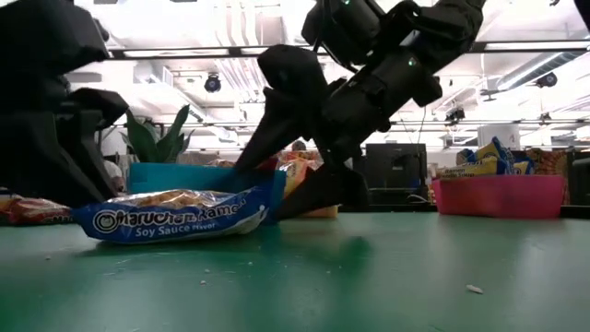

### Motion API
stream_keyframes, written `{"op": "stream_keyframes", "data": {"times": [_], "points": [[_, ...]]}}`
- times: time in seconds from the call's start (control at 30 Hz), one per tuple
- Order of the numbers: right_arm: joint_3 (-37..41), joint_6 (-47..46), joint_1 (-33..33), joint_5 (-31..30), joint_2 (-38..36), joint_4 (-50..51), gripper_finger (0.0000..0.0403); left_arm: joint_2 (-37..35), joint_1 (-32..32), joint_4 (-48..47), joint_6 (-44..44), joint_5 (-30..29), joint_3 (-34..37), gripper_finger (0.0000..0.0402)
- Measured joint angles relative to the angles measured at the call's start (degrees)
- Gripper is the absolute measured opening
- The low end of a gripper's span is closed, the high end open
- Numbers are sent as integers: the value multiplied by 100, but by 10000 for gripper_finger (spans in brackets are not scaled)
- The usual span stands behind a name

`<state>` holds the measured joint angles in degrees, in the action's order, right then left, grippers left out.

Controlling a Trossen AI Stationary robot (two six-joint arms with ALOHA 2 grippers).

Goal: Sort Maruchan noodles
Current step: Put the blue noodle pack into the red bin

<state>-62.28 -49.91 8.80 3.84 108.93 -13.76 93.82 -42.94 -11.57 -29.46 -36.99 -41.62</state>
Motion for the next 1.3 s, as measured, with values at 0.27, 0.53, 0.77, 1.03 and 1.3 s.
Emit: {"op": "stream_keyframes", "data": {"times": [0.27, 0.53, 0.77, 1.03, 1.3], "points": [[-39, -39, -9, 13, 442, -786, 327, 17, 2, 605, -88, 1, 310, 40], [-64, 357, -11, 195, 629, -1391, 326, 17, 0, 1208, -108, 4, 589, 40], [-154, 434, -11, 216, 717, -1567, 325, 17, 2, 1306, -61, -26, 616, 40], [-673, 575, -7, 151, 1206, -1563, 282, 17, 10, 1408, 65, -132, 616, 40], [-826, 732, -22, 260, 1250, -1439, 178, 17, 11, 1441, 65, -130, 616, 40]]}}
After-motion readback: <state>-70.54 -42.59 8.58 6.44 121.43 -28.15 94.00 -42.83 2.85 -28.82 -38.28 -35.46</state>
